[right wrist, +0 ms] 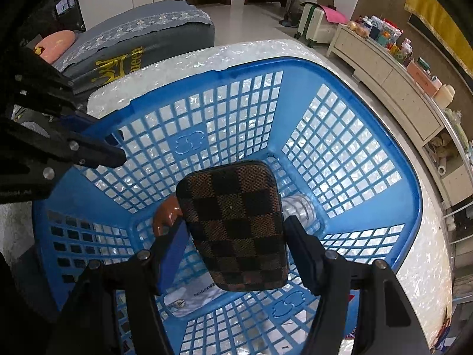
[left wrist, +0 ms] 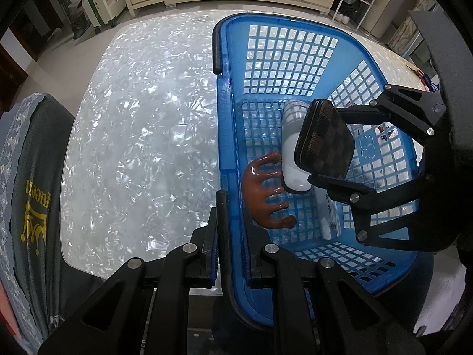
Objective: Organize rigid objects
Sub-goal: 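Lower the checkered case into the basket and open the right tool, then move the right tool to the astronaut keychain and close on it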
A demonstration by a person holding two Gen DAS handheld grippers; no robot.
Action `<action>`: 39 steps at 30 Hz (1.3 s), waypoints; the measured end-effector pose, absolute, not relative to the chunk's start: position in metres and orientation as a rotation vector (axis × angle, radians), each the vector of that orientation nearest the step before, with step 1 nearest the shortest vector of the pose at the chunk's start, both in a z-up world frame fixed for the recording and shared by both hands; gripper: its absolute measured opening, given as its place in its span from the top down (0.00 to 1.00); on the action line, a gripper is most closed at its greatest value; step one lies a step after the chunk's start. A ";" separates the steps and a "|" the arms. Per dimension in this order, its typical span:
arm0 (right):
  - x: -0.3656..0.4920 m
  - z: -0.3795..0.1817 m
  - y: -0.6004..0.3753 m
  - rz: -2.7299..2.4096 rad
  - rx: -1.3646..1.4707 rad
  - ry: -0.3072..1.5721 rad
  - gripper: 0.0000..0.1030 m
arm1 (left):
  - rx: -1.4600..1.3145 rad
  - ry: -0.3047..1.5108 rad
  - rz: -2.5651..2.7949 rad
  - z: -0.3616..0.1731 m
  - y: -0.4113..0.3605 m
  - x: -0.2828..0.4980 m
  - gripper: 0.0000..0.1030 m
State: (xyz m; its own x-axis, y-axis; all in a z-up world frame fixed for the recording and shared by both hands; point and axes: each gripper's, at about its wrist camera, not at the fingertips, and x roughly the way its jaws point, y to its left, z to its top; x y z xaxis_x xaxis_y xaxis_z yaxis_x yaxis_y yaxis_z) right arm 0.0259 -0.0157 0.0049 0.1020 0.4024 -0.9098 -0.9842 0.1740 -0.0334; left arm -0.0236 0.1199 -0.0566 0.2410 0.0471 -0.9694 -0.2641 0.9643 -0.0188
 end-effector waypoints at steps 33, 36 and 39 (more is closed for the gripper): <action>0.045 0.062 -0.059 1.186 -0.615 0.915 0.00 | -0.192 1.313 0.216 -0.056 0.120 -0.023 0.86; 0.052 0.072 -0.078 1.138 -0.584 0.915 0.00 | -0.187 1.312 0.219 -0.056 0.119 -0.023 0.86; 0.062 0.077 -0.093 1.098 -0.567 0.924 0.00 | -0.188 1.312 0.220 -0.056 0.120 -0.023 0.86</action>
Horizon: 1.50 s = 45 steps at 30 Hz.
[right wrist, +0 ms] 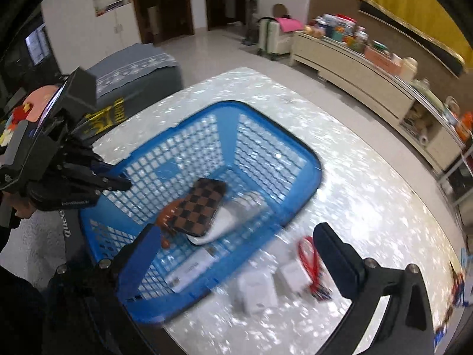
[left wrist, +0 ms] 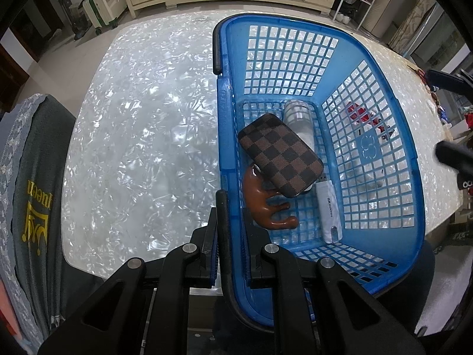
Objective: Organize rigid objects
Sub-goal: 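Move the right tool to the astronaut keychain and close on it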
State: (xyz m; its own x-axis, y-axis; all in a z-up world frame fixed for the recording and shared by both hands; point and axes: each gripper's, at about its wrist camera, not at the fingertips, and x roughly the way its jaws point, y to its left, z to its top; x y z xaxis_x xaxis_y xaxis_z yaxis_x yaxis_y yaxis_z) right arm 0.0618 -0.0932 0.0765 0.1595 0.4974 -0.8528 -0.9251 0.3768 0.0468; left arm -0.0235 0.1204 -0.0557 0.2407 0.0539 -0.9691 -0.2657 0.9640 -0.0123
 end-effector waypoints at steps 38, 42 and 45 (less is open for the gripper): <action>0.176 -0.068 -0.187 0.779 -0.490 1.140 0.00 | -0.204 1.306 0.209 -0.052 0.122 -0.025 0.86; 0.189 -0.076 -0.170 0.749 -0.447 1.172 0.00 | -0.193 1.312 0.208 -0.053 0.121 -0.024 0.86; 0.197 -0.084 -0.164 0.714 -0.383 1.220 0.00 | -0.185 1.313 0.211 -0.053 0.120 -0.024 0.86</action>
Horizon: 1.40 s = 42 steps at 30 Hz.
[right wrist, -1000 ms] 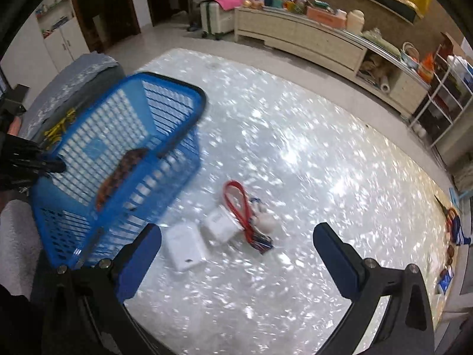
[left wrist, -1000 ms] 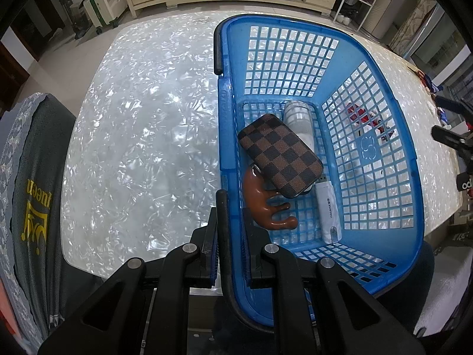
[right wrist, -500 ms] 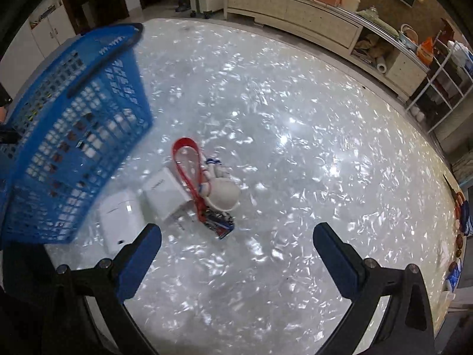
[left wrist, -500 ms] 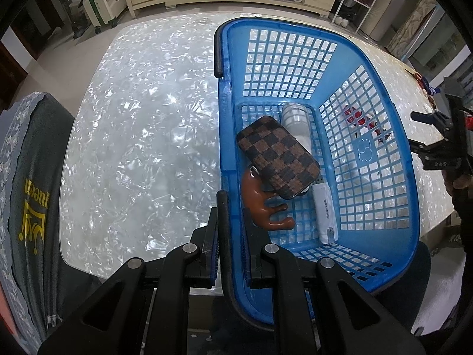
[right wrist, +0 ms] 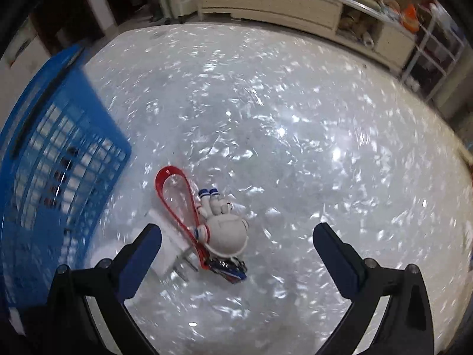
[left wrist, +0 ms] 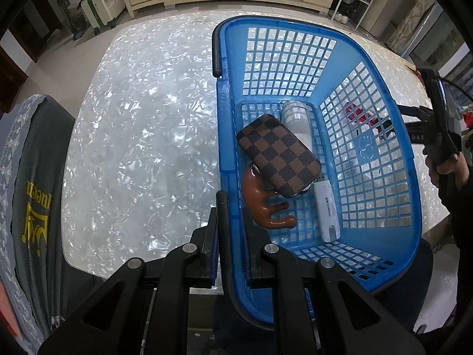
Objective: Organize rigid objects
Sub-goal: 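Move the right tool to the astronaut keychain and close on it, then carry the astronaut keychain over the basket with the right tool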
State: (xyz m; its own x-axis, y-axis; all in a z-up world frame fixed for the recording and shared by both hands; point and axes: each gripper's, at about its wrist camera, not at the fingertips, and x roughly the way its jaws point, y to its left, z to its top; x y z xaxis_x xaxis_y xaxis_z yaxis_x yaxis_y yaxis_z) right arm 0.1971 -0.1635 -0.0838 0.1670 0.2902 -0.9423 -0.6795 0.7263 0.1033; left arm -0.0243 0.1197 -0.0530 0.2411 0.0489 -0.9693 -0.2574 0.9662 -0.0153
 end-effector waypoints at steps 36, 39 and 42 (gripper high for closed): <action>0.179 -0.098 -0.144 0.752 -0.408 1.139 0.68 | -0.200 1.303 0.206 -0.053 0.123 -0.026 0.86; 0.176 -0.093 -0.151 0.750 -0.396 1.122 0.68 | -0.202 1.303 0.205 -0.053 0.124 -0.026 0.86; 0.171 -0.085 -0.158 0.739 -0.386 1.121 0.68 | -0.199 1.304 0.208 -0.054 0.123 -0.026 0.86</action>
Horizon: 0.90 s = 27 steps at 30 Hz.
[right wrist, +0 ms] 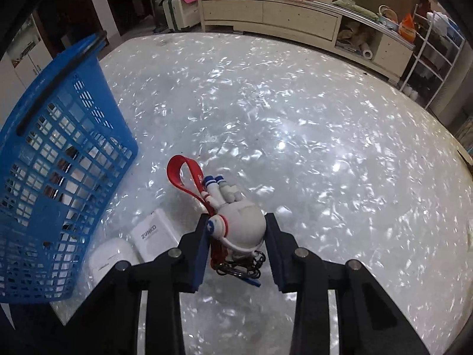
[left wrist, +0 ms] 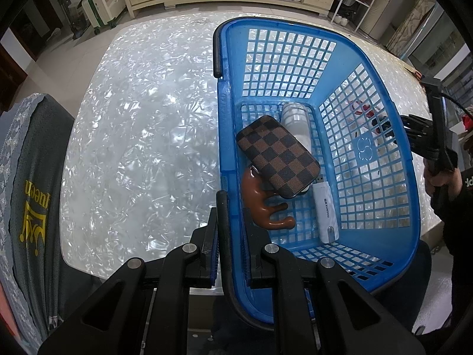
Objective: Organize rigid objects
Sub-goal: 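Carry the astronaut keychain over the basket with the right tool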
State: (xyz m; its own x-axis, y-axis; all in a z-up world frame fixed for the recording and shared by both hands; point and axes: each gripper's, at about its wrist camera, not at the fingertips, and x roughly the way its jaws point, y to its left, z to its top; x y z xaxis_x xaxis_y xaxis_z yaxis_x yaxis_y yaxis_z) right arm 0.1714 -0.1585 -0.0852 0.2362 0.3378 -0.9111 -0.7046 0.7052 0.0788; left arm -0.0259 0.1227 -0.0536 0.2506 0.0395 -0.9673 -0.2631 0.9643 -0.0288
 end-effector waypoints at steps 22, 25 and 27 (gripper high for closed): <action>0.096 0.070 -0.152 0.790 -0.419 0.990 0.67 | -0.195 1.297 0.210 -0.054 0.120 -0.026 0.86; 0.080 0.086 -0.133 0.830 -0.438 0.969 0.67 | -0.201 1.293 0.207 -0.054 0.121 -0.027 0.86; 0.071 0.090 -0.119 0.850 -0.458 0.958 0.67 | -0.201 1.291 0.208 -0.053 0.121 -0.027 0.86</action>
State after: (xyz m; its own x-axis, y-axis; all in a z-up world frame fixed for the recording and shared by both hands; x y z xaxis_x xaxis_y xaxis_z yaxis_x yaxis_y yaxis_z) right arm 0.0709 -0.1191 0.0900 0.2983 0.4233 -0.8555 -0.7989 0.6011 0.0188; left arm -0.0269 0.1212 -0.0533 0.2624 0.0406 -0.9641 -0.2642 0.9640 -0.0313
